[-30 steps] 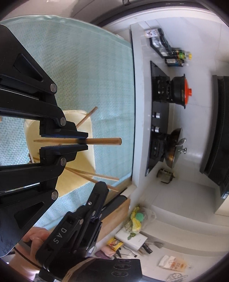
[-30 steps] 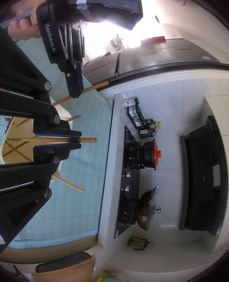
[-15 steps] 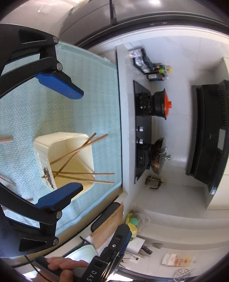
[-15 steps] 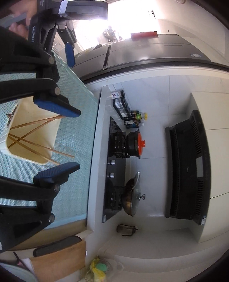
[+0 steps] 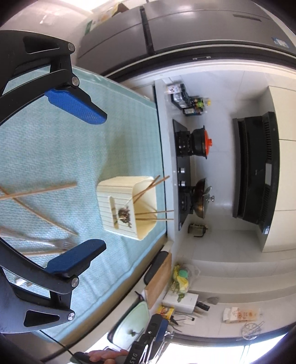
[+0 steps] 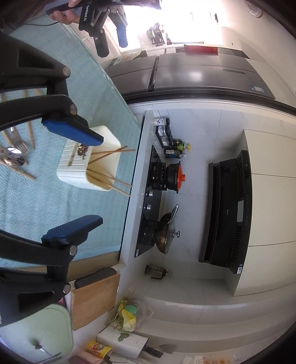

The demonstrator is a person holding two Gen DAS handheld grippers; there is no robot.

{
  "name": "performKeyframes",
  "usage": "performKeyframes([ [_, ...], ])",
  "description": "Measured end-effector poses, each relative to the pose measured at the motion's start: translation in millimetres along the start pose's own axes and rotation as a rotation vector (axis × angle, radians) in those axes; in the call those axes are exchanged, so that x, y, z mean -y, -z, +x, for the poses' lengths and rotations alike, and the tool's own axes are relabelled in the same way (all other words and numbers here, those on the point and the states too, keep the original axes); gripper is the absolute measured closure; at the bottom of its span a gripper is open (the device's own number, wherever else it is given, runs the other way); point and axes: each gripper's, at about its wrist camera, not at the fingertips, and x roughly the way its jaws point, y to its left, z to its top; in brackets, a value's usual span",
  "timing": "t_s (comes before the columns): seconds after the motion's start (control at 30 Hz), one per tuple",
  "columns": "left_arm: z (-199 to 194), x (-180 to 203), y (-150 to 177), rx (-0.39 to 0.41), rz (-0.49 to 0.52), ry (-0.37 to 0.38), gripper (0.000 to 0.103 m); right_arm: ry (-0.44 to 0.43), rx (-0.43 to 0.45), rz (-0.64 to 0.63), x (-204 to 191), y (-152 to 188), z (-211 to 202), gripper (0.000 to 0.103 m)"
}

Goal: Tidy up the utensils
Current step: 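Move both open tools back toward the remaining chopsticks, fork and spoon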

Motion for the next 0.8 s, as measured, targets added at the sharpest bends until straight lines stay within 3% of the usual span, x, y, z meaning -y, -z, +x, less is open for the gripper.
performKeyframes([
  [0.1, -1.5, 3.3, 33.8, -0.048, -0.022, -0.013, 0.002, 0.045, -0.015, 0.009, -0.2, 28.3, -22.1, 0.038],
  [0.27, 10.5, -2.7, 88.5, -0.154, -0.141, 0.024, 0.003, 0.13, -0.008, 0.066, -1.8, 79.4, -49.8, 0.038],
  [0.4, 13.4, 0.7, 111.3, -0.199, -0.157, 0.034, 0.002, 0.212, -0.025, 0.054, -9.7, 120.4, -53.5, 0.038],
  [0.57, 17.7, -1.4, 123.0, -0.225, -0.206, 0.014, 0.001, 0.198, -0.097, 0.064, -16.6, 154.5, -47.4, 0.038],
  [0.8, 22.9, -9.9, 136.6, -0.236, -0.241, -0.002, 0.001, 0.173, -0.137, 0.104, -18.8, 171.3, -40.1, 0.038],
])
